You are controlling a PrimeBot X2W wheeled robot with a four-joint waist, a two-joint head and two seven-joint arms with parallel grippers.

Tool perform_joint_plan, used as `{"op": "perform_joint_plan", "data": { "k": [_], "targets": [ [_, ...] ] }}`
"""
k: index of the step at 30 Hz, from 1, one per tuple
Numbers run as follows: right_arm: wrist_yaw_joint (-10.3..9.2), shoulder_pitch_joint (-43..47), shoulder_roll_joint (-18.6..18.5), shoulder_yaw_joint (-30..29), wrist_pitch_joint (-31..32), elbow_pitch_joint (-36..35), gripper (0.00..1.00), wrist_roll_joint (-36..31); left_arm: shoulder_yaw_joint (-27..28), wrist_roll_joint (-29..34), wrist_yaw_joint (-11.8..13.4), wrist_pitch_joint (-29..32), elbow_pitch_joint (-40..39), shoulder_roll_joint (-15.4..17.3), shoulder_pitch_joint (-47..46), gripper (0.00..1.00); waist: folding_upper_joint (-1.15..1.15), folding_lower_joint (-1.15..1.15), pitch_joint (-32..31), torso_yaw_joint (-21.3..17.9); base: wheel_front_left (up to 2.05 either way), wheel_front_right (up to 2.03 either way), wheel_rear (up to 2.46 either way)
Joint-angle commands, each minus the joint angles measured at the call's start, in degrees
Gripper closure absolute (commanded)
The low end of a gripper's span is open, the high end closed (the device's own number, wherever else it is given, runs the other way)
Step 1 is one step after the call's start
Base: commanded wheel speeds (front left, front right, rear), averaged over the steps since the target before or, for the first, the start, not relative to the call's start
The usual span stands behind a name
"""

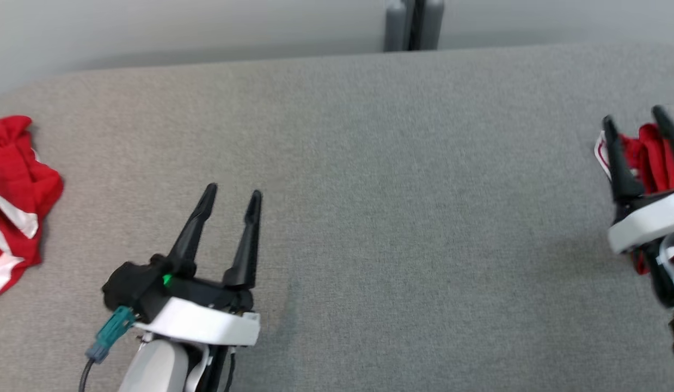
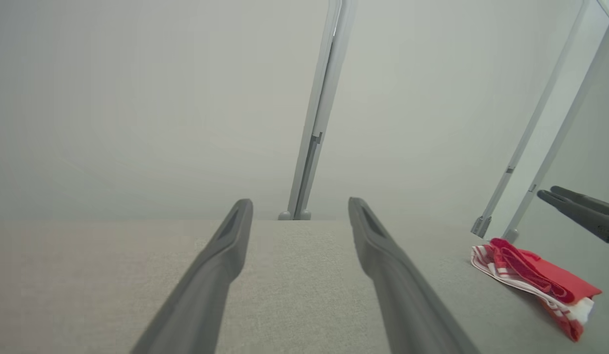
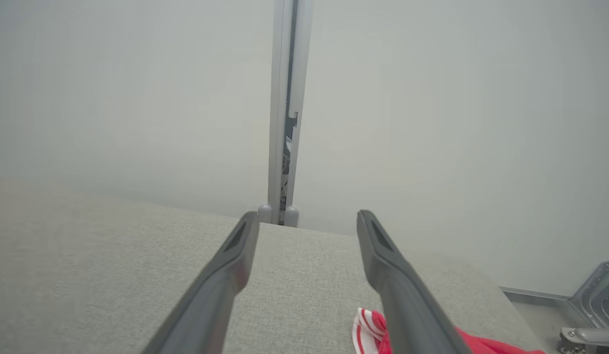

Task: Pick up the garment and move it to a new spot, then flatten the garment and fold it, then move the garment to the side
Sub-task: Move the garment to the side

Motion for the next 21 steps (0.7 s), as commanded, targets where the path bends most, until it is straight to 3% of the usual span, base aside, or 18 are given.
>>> {"op": "perform_joint_plan", "data": {
  "k": [1, 5, 9, 21],
  "targets": [
    [-0.02, 0.91, 0.22, -0.21, -0.51, -0.35, 0.00, 0.16, 0.46, 0.19, 0.13, 0.07, -0.14, 0.22, 0.56, 0.00, 0.00, 0.00, -2.89, 1.66, 0.00, 0.00, 0.00],
    [-0.02, 7.02, 5.19, -1.19, -0.77, -5.04, 0.00, -0.64, 4.76, 0.06, 0.32, 0.08, 0.23, 0.20, 4.43, 0.00, 0.00, 0.00, -6.11, 2.86, 0.00, 0.00, 0.00],
    [-0.02, 10.33, 7.68, -1.89, -0.88, -7.25, 0.00, -1.97, 6.22, -0.50, 0.38, 0.07, 0.34, 0.18, 6.14, 0.00, 0.00, 0.00, -7.40, 3.31, 0.00, 0.00, 0.00],
    [-0.02, 19.29, 14.69, -4.72, -1.02, -9.69, 0.00, -10.98, 5.93, 0.56, 0.98, 0.07, 1.40, 0.21, 10.88, 0.00, 0.00, 0.00, -11.00, 3.75, 0.00, 0.00, 0.00]
  ]
}}
